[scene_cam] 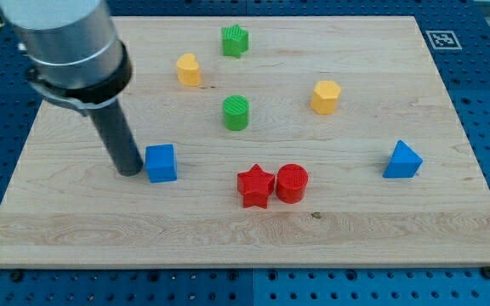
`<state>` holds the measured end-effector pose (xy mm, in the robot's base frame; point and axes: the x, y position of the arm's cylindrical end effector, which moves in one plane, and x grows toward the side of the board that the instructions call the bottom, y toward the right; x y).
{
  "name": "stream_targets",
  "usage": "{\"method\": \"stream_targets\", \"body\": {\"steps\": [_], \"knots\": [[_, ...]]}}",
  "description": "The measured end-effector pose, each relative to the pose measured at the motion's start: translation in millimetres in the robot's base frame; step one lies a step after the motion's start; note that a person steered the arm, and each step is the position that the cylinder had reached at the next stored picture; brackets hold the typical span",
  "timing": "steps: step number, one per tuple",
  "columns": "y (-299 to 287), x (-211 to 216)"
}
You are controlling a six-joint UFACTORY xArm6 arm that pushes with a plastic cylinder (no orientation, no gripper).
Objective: Push the blue cube close to the blue triangle
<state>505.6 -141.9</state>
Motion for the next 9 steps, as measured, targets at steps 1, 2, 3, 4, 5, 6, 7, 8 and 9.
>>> {"method": "stream_targets", "body": {"steps": [1, 2, 3, 4, 5, 6, 7, 8, 9], "knots": [[27.8, 0.0], [51.5, 0.0], [76.3, 0.0], [104.9, 0.0], [136.2, 0.0], [168.9, 0.0], [201.0, 0.0], [234.3, 0.0], [265.5, 0.0]]}}
